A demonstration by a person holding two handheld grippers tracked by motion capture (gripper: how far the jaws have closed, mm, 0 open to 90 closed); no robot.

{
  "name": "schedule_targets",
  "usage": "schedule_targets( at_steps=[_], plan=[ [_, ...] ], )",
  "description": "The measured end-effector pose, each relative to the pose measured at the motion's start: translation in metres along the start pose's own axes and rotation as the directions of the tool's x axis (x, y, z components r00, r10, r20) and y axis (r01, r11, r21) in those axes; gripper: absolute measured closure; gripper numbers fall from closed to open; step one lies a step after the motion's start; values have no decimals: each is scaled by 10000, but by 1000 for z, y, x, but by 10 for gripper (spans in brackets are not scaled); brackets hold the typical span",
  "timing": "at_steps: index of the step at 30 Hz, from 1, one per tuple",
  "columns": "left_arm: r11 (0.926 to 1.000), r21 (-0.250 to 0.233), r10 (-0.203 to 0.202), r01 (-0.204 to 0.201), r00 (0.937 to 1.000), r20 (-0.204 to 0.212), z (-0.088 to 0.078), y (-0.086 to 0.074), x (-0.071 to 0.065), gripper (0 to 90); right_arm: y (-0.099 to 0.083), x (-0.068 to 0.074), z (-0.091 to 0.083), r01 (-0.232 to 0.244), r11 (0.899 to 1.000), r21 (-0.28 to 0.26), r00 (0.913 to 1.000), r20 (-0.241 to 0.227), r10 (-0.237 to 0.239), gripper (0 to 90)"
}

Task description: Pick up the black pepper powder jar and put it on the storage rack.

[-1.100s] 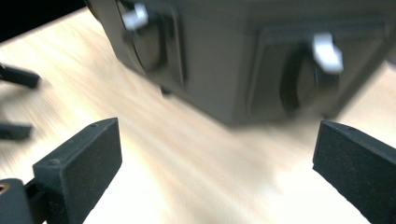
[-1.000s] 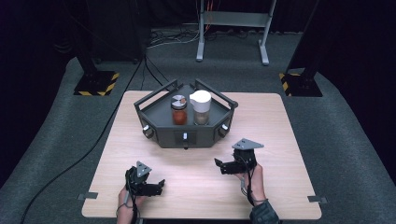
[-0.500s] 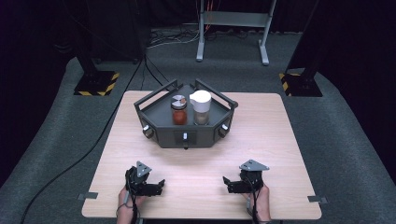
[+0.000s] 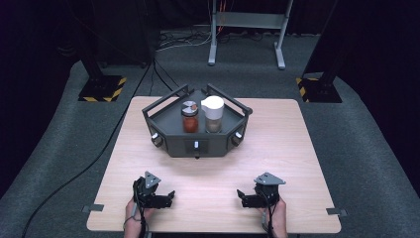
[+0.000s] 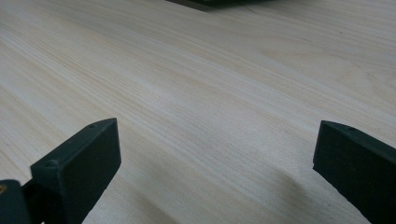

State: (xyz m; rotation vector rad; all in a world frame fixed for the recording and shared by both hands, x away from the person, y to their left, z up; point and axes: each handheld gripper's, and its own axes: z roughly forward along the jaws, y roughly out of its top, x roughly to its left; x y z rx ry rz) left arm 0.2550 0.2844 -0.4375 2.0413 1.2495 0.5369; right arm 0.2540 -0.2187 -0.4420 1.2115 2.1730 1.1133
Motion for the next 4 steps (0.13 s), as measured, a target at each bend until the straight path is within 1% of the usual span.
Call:
schedule_targets(
  at_steps=[4],
  plan=[
    [10000, -5, -26, 26, 10000, -2, 0, 0, 0, 25, 0, -1, 0, -69, 10000, -16, 10000, -54, 69, 0]
  ],
)
